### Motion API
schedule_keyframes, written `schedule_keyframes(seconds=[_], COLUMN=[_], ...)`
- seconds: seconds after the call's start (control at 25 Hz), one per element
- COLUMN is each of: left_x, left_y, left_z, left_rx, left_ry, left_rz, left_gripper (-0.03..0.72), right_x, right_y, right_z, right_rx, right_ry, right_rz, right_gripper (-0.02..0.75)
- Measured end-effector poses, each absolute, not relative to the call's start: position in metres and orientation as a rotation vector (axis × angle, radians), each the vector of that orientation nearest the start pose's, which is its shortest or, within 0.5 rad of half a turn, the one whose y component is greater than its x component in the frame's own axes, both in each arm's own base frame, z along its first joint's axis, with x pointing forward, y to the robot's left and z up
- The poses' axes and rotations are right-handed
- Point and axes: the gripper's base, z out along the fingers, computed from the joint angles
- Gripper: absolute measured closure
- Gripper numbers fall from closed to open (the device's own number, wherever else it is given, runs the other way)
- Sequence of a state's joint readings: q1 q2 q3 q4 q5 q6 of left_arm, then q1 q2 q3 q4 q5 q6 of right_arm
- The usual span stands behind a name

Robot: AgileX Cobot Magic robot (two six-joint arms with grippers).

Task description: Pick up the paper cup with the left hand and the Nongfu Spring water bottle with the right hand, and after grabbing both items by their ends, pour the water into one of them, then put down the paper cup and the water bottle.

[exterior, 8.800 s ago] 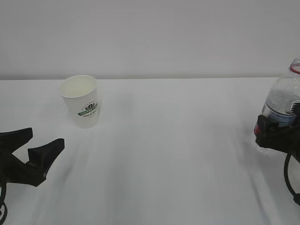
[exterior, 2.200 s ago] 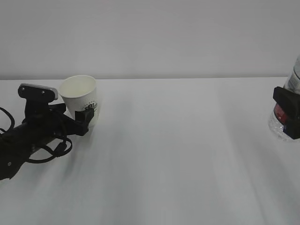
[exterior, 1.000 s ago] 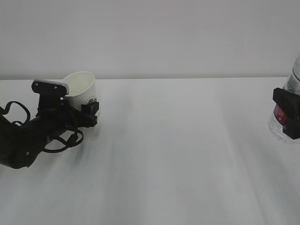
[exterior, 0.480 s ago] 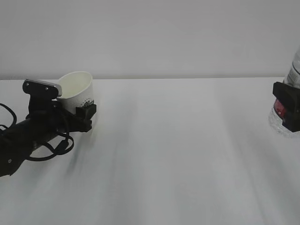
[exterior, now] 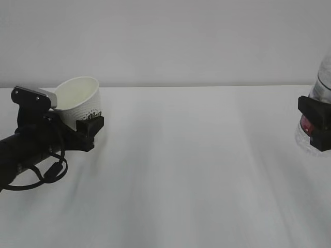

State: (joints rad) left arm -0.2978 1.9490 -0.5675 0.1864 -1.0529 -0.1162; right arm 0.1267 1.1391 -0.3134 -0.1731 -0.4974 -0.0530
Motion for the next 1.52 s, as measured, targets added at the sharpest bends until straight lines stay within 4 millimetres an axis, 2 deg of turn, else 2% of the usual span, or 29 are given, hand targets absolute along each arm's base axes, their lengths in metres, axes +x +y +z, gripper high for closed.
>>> schedule_keyframes(seconds=[0.32, 0.64, 1.52], left_x=[0.279, 0.263, 0.233], left_y=[-0.108, -0.115, -0.139], left_z=[0.135, 0.146, 0.146], left_rx=[0.431, 0.537, 0.903], left_ry=[1.747, 1.716, 1.621], left_rz=[-0.435, -0.543, -0.85], left_gripper=[0.175, 0.176, 0.181], right_x=[0.202, 0.202, 0.2], right_y=[0.033, 0.033, 0.038], right_z=[0.219, 0.219, 0.215], right_rx=[-0.345, -0.345, -0.414], right_ry=[1.802, 1.809, 1.837], right_rz=[0.028, 0.035, 0.065], right_gripper=[0.278, 0.279, 0.279])
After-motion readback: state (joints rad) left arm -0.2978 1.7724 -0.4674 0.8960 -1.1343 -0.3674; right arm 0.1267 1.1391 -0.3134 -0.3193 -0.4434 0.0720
